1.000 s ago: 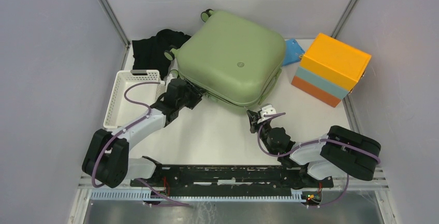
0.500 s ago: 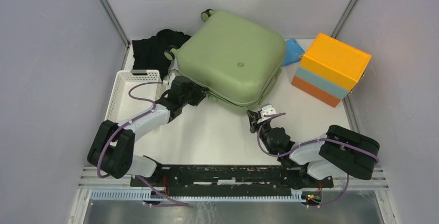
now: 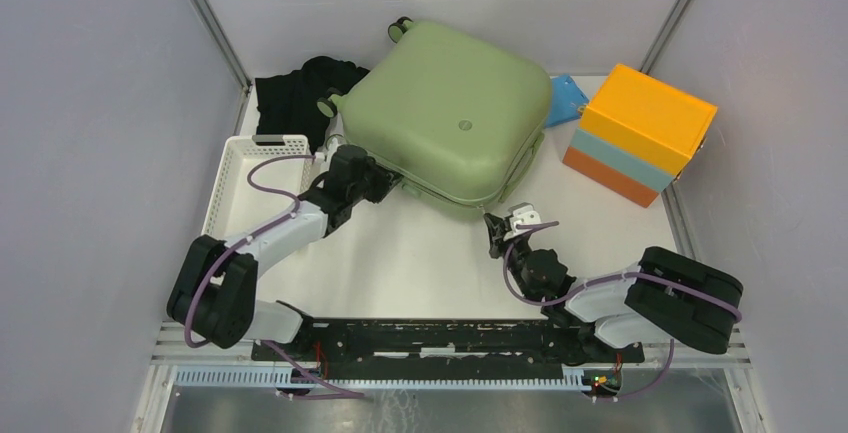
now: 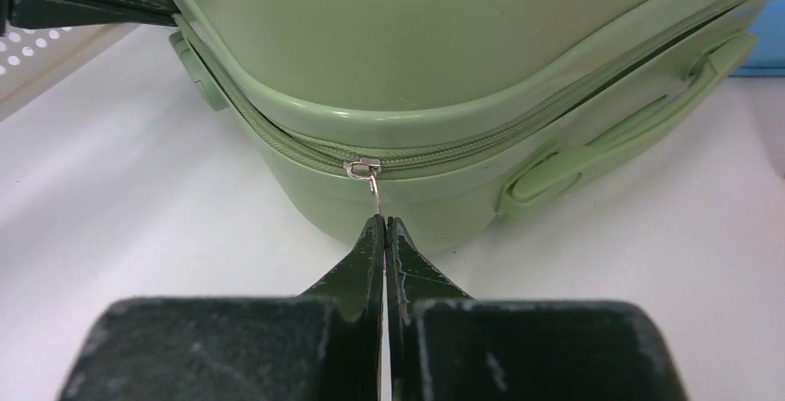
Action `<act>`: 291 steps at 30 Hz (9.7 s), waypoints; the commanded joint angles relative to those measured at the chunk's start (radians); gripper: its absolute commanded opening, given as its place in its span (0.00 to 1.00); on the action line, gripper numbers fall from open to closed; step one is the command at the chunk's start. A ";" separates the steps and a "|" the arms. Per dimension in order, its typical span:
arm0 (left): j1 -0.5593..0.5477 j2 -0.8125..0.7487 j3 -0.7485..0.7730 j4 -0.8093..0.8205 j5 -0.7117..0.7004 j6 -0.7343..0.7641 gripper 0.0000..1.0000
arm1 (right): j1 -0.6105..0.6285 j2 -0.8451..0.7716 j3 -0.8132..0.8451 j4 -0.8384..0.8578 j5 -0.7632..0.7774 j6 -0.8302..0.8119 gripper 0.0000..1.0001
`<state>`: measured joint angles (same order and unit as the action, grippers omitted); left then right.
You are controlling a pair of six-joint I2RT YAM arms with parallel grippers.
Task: Open, take out, and arrange the luggage
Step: Unzip the luggage at the center of the board.
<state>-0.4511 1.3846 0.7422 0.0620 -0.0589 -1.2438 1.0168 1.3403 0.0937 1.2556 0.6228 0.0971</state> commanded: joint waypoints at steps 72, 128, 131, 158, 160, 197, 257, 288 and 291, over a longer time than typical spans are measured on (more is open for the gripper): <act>0.020 -0.043 -0.085 0.245 0.191 0.141 0.60 | -0.226 -0.069 -0.031 -0.116 -0.031 -0.011 0.00; 0.013 -0.053 0.060 -0.308 -0.142 0.388 0.10 | -0.328 -0.213 -0.126 -0.049 -0.552 -0.148 0.73; 0.014 -0.071 0.054 -0.312 -0.139 0.404 0.10 | -0.330 -0.171 -0.101 -0.049 -0.596 -0.189 0.75; 0.012 -0.261 -0.100 0.005 0.245 0.396 0.47 | -0.549 0.055 0.074 0.119 -0.900 -0.130 0.52; 0.011 -0.255 -0.101 0.018 0.254 0.390 0.47 | -0.550 0.059 0.088 0.092 -0.898 -0.136 0.47; -0.057 -0.031 -0.072 0.178 0.215 0.262 0.49 | -0.550 0.048 0.073 -0.019 -0.831 -0.194 0.07; -0.120 0.068 0.008 -0.097 -0.070 0.241 0.03 | -0.549 -0.031 0.081 -0.190 -0.520 -0.250 0.00; -0.066 -0.149 -0.088 0.152 0.296 0.325 0.43 | -0.540 -0.096 0.256 -0.570 -0.365 -0.336 0.00; -0.088 -0.102 -0.077 0.197 0.283 0.290 0.49 | -0.540 -0.092 0.249 -0.555 -0.374 -0.323 0.00</act>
<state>-0.5148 1.2411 0.6430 0.1253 0.1917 -0.8997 0.4889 1.2377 0.3248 0.7242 0.1406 -0.2150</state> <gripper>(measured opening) 0.469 0.006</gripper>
